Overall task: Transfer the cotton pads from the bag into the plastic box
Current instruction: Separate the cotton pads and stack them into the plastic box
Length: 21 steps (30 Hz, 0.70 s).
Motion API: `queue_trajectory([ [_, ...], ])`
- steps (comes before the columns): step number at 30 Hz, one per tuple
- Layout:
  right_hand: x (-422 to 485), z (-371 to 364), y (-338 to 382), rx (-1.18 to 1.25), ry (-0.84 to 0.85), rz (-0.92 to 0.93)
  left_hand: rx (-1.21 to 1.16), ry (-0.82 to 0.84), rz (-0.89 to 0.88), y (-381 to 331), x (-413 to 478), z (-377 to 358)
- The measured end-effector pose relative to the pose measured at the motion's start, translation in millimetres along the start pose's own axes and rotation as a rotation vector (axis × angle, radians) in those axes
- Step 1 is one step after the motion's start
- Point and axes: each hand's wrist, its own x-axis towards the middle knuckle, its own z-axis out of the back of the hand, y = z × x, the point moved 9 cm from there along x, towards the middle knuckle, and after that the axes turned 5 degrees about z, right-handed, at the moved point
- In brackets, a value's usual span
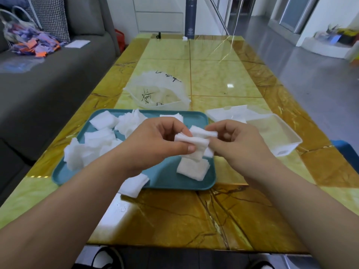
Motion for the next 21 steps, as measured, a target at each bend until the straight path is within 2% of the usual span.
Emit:
queue_trajectory([
  [4,-5,-13,9,0.114,0.124,0.008,-0.036,-0.056,-0.023,-1,2,-3],
  [15,-4,-10,13,0.192,0.093,0.026,-0.151,-0.116,0.044,4,4,-4],
  [21,-7,-13,17,0.262,0.195,0.014,-0.105,-0.167,0.036,7,5,-2],
])
